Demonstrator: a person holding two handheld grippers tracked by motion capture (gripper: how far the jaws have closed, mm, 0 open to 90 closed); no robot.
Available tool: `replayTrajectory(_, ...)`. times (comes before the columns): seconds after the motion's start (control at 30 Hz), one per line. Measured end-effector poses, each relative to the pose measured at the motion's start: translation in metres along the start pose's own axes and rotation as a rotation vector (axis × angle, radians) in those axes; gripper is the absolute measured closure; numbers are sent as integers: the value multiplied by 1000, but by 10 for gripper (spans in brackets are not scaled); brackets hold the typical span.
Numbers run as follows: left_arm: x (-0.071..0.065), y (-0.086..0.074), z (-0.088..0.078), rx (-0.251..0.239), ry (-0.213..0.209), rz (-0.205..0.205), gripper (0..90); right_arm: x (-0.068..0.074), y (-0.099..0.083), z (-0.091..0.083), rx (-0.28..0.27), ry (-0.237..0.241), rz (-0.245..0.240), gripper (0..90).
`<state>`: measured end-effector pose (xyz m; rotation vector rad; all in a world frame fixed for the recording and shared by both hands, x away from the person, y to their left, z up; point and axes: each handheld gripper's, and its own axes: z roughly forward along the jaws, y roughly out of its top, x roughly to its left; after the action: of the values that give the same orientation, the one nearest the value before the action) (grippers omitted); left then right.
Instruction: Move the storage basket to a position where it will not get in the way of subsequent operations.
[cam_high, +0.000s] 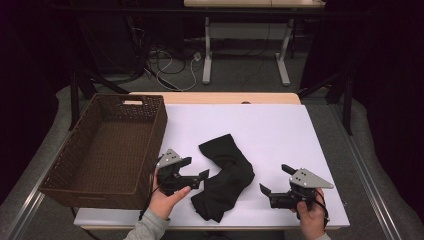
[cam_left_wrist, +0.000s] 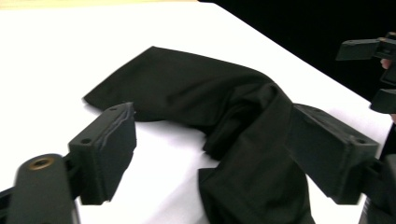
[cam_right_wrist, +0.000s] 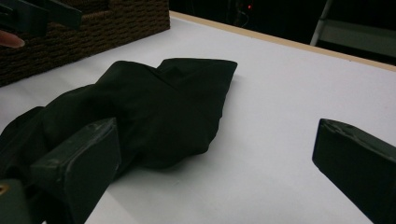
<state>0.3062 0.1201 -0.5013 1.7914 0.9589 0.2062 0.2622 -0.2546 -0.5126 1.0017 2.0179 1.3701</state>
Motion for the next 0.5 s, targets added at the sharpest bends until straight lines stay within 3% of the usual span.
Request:
replayTrajectory(0.17,12,-4,-7,3,26,-51,6,4,19,16,59,39,-41,0)
replayTrajectory(0.27,14,-4,-6,0,44,-70,4,10,31,32,101,40,-72,0)
replayTrajectory(0.43,13,-6,-5,-3,43,-37,4,26,52,60,128,72,-122,7)
replayTrajectory(0.5,13,-6,-5,-8,35,-41,4,34,56,68,139,82,-168,83)
